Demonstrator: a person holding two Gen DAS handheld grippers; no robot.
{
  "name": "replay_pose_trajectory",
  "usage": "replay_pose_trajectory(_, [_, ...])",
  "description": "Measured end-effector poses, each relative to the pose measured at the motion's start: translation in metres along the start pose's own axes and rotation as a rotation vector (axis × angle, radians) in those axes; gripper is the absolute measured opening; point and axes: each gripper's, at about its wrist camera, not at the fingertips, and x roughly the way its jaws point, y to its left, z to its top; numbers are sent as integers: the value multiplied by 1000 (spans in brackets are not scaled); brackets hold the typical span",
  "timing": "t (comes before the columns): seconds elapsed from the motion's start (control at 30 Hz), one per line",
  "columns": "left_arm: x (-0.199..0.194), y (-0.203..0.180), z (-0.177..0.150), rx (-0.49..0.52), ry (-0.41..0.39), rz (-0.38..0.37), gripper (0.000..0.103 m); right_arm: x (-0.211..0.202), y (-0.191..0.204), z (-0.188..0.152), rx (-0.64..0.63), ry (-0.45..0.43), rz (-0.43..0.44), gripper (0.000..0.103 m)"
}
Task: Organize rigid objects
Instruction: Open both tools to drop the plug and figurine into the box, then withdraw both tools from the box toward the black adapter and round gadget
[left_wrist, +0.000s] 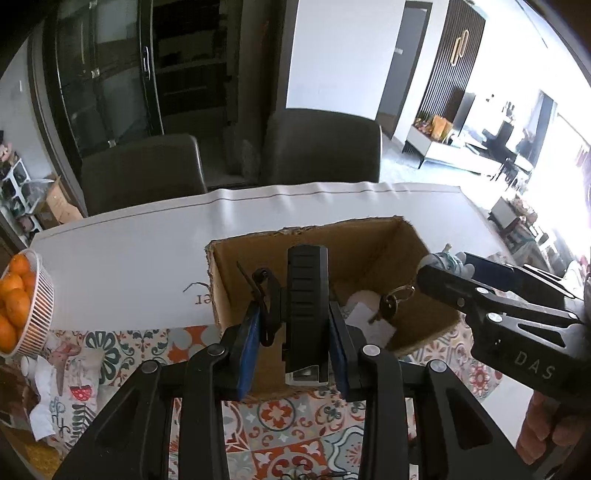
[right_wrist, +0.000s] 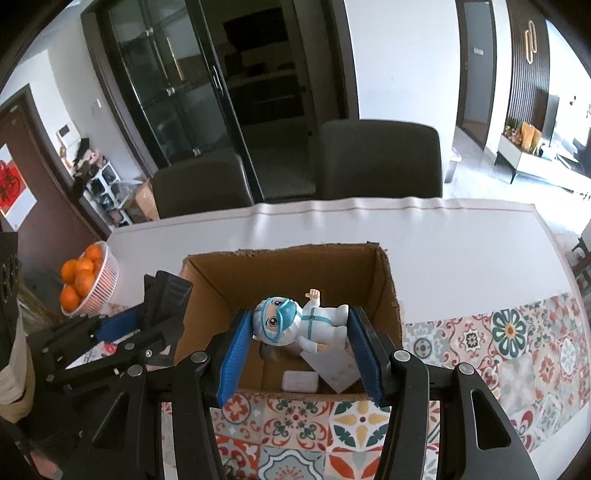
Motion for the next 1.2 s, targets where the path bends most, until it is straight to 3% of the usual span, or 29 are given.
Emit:
replay_pose_trajectory(0.2, [18,4,3,-2,50,13,36,16,-3,0,12,46,-20,54])
replay_pose_trajectory(0.4, [30,4,1,5,95,43,50,29,-8,1,31,97,-45,59])
replay_pose_trajectory(0.77, [0,-5,-14,4,23,143,67,9,-16,-15,77,57,-87,59])
replay_pose_trajectory(0.83, [-8,-6,-16,5,10,157,76,1,-17,-17,86,39,-90,59])
replay_pose_trajectory(1.2, [-55,-23,-33,41,-70,175,83,-46,-14,-35,72,-58,-113,64])
